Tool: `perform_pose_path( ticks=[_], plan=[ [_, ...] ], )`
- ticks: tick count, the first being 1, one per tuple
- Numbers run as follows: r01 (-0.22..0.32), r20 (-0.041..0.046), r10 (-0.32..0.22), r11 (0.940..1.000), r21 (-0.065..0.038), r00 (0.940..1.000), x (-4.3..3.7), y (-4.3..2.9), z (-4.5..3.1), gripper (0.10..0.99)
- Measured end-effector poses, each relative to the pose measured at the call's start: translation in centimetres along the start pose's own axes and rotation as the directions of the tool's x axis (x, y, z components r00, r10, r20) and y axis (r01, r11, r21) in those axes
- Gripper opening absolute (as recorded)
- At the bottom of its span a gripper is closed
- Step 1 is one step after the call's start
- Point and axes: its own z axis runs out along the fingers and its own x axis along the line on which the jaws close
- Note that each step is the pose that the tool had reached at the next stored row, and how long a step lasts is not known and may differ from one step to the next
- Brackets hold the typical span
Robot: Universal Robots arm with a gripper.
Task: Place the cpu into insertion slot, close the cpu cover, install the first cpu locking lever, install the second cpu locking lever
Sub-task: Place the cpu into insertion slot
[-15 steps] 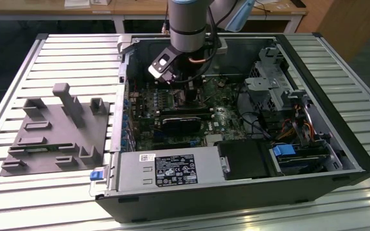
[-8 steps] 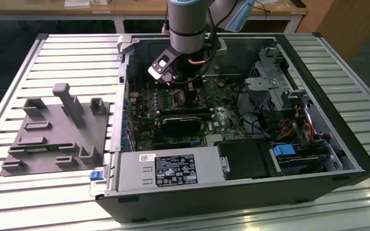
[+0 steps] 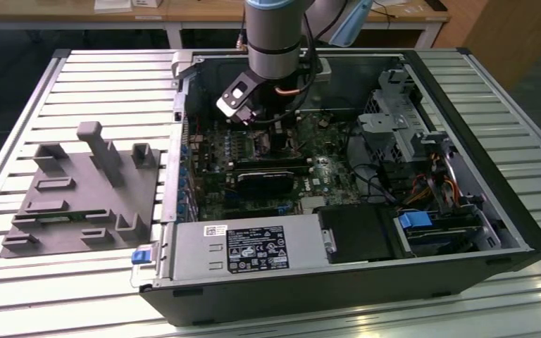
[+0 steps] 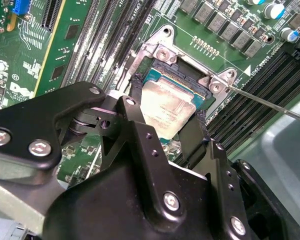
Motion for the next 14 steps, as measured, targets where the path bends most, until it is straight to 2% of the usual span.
perform_pose_path(
  ticks=[14],
  plan=[
    [-0.001, 0.0001, 0.001, 1.0000, 0.000, 1.0000, 0.09, -0.06, 0.28, 0.541]
  ],
)
